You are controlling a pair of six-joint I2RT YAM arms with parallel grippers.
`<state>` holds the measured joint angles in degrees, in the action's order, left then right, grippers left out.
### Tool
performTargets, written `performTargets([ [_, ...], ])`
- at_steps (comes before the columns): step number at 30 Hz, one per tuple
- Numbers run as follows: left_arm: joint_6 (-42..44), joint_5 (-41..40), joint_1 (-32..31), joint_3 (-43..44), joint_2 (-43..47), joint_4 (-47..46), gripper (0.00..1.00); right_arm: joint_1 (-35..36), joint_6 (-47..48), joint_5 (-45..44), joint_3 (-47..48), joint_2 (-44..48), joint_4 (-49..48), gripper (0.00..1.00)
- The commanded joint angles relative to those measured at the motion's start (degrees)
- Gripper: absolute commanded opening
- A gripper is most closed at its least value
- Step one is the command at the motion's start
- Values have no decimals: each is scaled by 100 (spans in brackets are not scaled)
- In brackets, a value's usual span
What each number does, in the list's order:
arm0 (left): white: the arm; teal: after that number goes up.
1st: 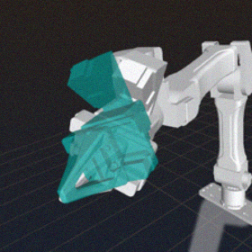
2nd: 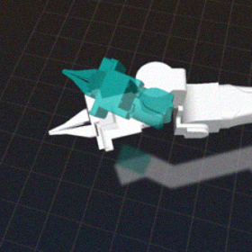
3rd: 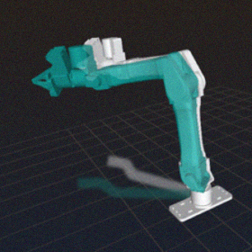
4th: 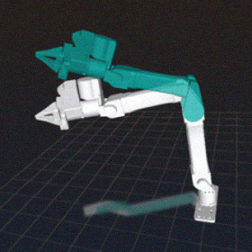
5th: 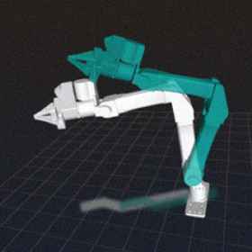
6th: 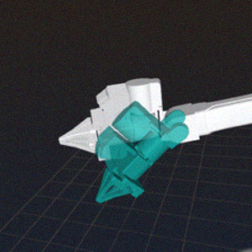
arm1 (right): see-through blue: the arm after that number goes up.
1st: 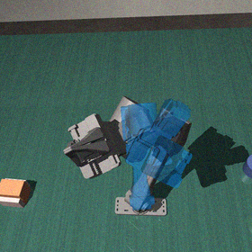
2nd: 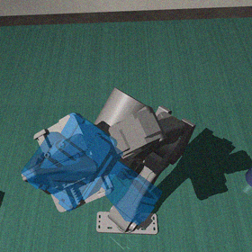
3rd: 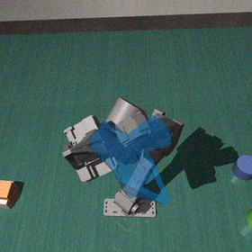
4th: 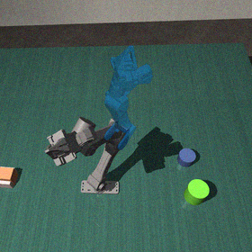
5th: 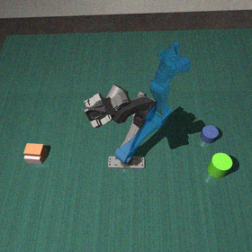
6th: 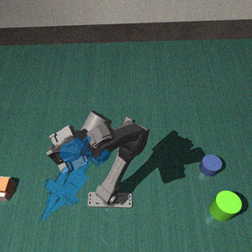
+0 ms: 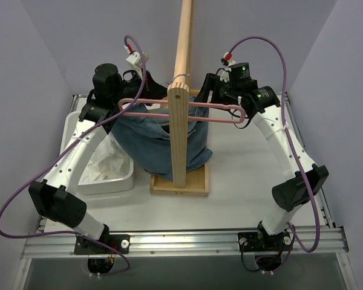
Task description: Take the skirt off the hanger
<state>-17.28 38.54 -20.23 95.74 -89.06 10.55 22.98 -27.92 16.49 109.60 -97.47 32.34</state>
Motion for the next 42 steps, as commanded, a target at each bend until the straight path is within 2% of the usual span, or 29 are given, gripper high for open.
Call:
performTargets([
  [1,75,21,-7,427,108,-211,2,22,68,-199,-53,79,1,55],
  [3,84,22,-7,436,116,-185,2,22,59,-260,-53,88,-34,44],
  [4,102,30,-7,454,108,-167,2,31,59,-339,-62,88,-52,34],
  [12,190,39,1,366,231,-88,2,22,94,-515,-140,105,-105,6],
  [15,207,39,10,348,275,-35,2,13,120,-699,-298,193,-131,0],
  [22,172,206,10,164,450,-131,2,-311,129,-718,-940,571,-403,0],
  [26,102,294,72,67,529,-193,2,-645,112,-375,-1501,808,-632,0],
  [30,-327,469,116,-100,574,-632,2,-707,226,-138,-1757,896,-816,0],
  [34,-855,672,142,-196,521,-1395,2,-664,191,564,-2319,1133,-1299,0],
  [39,-1207,760,142,-100,380,-1538,2,-611,270,953,-2908,1651,-1643,1],
  [40,-1216,768,142,-82,380,-1521,2,-619,287,900,-3066,1739,-1643,4],
  [41,-1217,769,142,-91,389,-1512,2,-654,340,821,-3137,1827,-1634,19],
  [42,-1208,769,142,-82,406,-1512,2,-655,410,681,-3190,1906,-1565,29],
])
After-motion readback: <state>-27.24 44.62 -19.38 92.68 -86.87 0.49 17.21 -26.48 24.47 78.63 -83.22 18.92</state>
